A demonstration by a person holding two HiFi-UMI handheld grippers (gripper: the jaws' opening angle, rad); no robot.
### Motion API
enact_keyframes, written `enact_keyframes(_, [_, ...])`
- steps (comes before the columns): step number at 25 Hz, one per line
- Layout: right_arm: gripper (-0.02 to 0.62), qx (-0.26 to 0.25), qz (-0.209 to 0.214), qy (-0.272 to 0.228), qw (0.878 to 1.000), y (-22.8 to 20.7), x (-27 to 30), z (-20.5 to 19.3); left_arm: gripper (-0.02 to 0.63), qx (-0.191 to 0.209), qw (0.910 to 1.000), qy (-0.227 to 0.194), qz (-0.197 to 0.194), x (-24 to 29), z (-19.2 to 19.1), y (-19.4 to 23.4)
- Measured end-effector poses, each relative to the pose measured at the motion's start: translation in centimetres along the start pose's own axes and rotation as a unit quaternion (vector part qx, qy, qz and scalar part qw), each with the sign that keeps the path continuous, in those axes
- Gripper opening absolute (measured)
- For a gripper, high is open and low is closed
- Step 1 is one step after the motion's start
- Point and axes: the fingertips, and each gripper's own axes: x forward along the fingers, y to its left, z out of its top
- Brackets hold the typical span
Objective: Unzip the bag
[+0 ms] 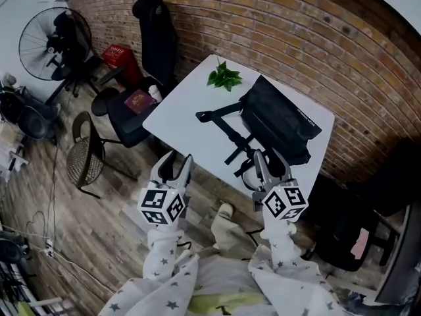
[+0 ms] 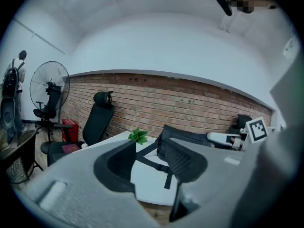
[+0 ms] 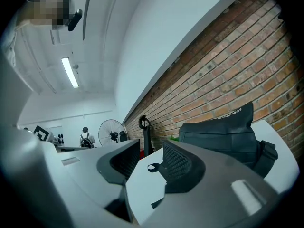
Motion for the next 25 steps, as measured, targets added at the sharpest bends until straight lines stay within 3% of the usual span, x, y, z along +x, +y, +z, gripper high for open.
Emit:
enact_keyframes(16, [0.144, 0.059, -0.024, 0.032, 0.997, -5.1, 9.8, -1.9, 0.183, -0.001, 0.9962, 0.041, -0.076, 13.3, 1.7, 1.5])
enact_keyframes(25, [0.141, 0.084, -0.022, 0.062, 0.994, -6.2, 13.2, -4.3, 0.183, 0.017, 0.9880, 0.064, -0.139, 19.4, 2.6, 0.3])
